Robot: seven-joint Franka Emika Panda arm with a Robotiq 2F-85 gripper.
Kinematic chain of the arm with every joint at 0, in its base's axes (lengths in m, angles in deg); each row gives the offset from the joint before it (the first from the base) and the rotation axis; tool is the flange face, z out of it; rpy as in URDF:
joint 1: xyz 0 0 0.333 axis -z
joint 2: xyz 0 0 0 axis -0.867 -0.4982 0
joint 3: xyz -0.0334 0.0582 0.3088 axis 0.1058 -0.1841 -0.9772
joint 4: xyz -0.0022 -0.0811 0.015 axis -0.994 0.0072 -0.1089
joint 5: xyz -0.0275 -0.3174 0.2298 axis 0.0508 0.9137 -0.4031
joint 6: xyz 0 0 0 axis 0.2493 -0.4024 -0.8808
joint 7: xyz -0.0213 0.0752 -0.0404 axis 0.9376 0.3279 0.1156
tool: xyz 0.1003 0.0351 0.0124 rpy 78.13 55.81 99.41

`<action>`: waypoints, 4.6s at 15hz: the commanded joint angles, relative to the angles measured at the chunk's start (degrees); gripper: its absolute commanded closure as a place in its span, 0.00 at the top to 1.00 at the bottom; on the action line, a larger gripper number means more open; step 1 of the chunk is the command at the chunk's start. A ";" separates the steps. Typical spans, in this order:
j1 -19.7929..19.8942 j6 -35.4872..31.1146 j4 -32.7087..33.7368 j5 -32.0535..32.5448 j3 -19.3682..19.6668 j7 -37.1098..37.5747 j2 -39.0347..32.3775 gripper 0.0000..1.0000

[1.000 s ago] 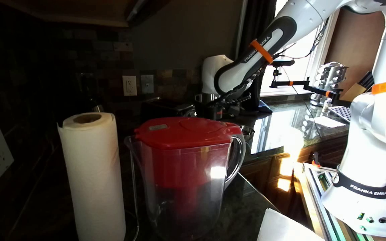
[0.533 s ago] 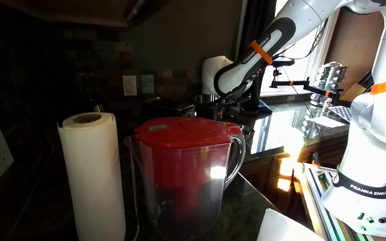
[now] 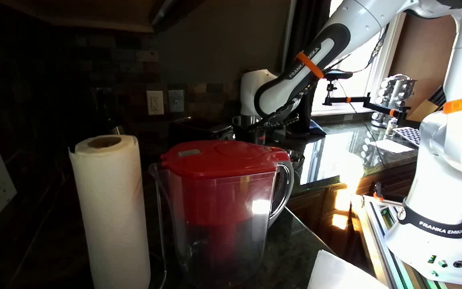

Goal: Move the items from the transparent bowl to the silver bowl

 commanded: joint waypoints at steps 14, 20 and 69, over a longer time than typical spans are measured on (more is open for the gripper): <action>-0.52 -1.84 2.75 2.21 -0.65 0.55 -4.04 0.46; -0.52 -2.00 2.76 3.13 -0.69 0.60 -4.25 0.34; 3.11 12.34 -5.48 4.31 3.90 2.29 20.32 0.10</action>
